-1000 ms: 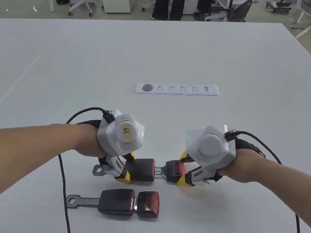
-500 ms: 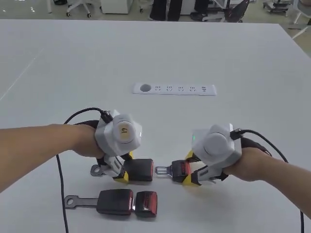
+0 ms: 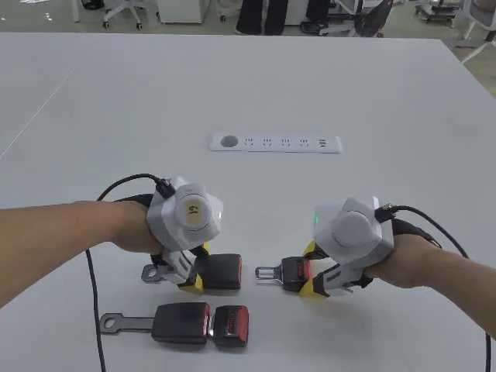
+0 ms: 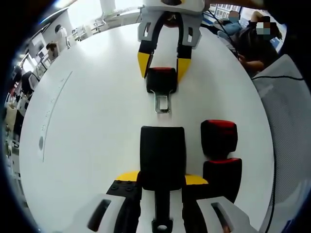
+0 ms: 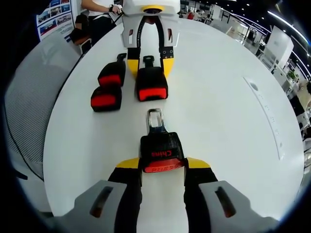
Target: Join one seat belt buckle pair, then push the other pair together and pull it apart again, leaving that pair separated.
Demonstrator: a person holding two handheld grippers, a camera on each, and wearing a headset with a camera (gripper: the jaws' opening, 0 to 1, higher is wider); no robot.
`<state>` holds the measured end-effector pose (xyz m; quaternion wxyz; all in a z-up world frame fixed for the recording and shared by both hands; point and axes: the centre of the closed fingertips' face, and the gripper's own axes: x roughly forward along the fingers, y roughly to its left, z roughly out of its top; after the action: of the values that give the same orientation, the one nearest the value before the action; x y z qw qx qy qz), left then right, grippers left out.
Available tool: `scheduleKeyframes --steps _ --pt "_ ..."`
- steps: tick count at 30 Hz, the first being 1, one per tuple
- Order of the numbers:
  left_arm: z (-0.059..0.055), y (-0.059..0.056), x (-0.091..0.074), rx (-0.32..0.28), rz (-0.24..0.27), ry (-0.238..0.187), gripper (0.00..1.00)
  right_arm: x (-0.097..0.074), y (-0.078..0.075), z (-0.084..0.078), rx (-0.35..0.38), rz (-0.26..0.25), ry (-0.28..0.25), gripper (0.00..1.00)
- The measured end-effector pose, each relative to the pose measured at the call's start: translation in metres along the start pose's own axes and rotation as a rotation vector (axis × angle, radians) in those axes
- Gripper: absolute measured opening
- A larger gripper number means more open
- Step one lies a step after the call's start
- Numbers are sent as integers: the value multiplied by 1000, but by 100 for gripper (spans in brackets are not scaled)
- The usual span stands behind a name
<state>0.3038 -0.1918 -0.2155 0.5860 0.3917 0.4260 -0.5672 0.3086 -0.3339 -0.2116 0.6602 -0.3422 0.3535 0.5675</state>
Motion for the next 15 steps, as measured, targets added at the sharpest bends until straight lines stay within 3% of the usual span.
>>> scheduleKeyframes --steps 15 --pt "3 -3 -2 6 2 -7 32 -4 0 -9 7 5 7 32"
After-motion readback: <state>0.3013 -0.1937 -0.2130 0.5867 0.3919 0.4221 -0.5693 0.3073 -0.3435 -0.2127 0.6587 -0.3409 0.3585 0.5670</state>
